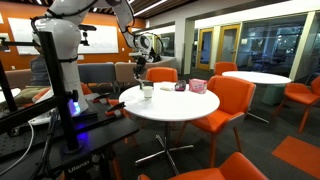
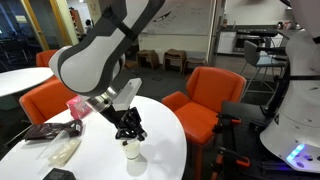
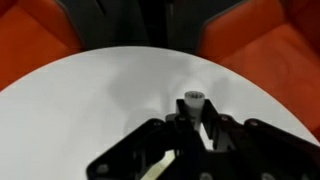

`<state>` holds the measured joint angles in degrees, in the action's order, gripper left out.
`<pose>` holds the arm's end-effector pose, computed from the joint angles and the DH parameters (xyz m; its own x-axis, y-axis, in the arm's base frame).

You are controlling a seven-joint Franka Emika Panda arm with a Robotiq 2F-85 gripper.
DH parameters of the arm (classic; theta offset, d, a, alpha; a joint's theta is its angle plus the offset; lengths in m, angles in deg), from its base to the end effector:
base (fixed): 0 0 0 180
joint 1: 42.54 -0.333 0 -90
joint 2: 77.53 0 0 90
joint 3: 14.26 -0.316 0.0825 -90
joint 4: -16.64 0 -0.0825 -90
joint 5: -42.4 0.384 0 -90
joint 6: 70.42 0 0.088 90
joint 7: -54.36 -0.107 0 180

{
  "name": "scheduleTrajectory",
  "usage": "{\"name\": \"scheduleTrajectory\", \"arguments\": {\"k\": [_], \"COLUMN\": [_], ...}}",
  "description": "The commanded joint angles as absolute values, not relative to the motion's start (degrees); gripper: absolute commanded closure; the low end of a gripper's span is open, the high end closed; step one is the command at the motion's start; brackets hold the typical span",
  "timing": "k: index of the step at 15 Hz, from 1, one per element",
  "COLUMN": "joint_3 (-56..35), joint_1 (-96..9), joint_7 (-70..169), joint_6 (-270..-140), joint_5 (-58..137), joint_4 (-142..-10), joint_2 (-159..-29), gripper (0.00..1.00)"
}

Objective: Pick up the marker from the table and put it in the cup

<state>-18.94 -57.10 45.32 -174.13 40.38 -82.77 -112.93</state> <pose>0.5694 0.1930 0.1946 0.8462 0.1497 -0.5114 0.2083 -0.9763 0.0589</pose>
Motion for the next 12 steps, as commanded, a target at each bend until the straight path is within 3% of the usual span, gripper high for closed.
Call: {"name": "scheduleTrajectory", "arguments": {"k": [1,12], "joint_3": [-18.74,-18.48], "joint_1": [-55.47,-50.14], "joint_7": [45.07,44.99], "joint_6": [-169.67,-165.21], "joint_5": [40.9,47.19], "joint_4": [-76.93,-68.29], "joint_2": [-116.6,-126.86], "gripper": [0.95,0.95]}}
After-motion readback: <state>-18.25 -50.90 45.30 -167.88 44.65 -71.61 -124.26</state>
